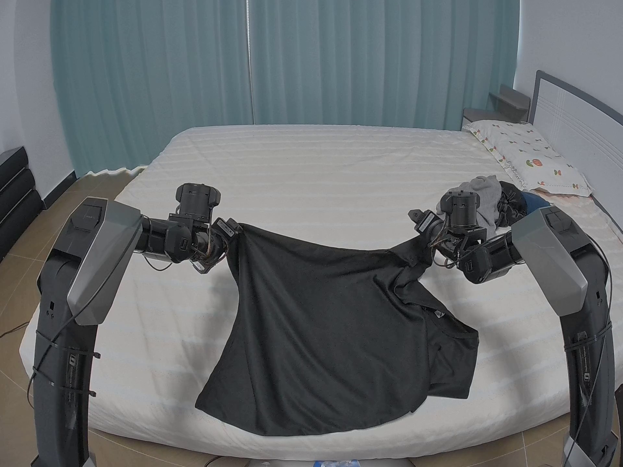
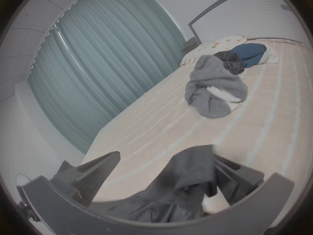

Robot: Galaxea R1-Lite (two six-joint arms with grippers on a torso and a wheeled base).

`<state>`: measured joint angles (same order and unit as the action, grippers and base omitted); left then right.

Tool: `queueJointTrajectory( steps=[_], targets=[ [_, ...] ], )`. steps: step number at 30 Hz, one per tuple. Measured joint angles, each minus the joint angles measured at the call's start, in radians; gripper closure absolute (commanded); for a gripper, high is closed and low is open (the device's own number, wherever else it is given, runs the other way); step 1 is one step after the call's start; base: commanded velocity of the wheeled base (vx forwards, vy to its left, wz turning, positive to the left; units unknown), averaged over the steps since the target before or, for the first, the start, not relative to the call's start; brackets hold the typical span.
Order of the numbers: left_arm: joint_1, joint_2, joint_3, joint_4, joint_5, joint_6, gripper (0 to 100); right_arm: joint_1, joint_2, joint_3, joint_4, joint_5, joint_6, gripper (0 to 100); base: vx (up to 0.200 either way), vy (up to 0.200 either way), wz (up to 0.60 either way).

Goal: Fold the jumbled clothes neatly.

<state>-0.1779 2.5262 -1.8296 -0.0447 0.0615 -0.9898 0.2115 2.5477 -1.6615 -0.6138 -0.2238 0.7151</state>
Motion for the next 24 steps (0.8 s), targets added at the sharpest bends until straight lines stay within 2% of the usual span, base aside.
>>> queueJointTrajectory(
  steps=[5, 9, 17, 24],
  targets=[
    [0.015, 0.021, -0.024, 0.064, -0.007, 0.011, 0, -0.02, 0.012, -0.03, -0.032, -0.001, 0.025, 0, 0.0, 0.0, 0.0],
    [0.021, 0.029, -0.031, 0.134, -0.042, 0.031, 0, -0.036, 0.015, -0.039, -0.036, 0.027, 0.064, 0, 0.0, 0.0, 0.0],
    [0.04, 0.016, -0.021, 0.239, -0.176, 0.043, 0, -0.035, 0.001, 0.07, -0.035, 0.093, 0.065, 0, 0.0, 0.0, 0.0],
    [0.058, -0.054, 0.112, 0.223, -0.235, 0.042, 0, -0.008, -0.039, 0.172, -0.012, 0.148, 0.03, 0, 0.0, 0.0, 0.0]
  ],
)
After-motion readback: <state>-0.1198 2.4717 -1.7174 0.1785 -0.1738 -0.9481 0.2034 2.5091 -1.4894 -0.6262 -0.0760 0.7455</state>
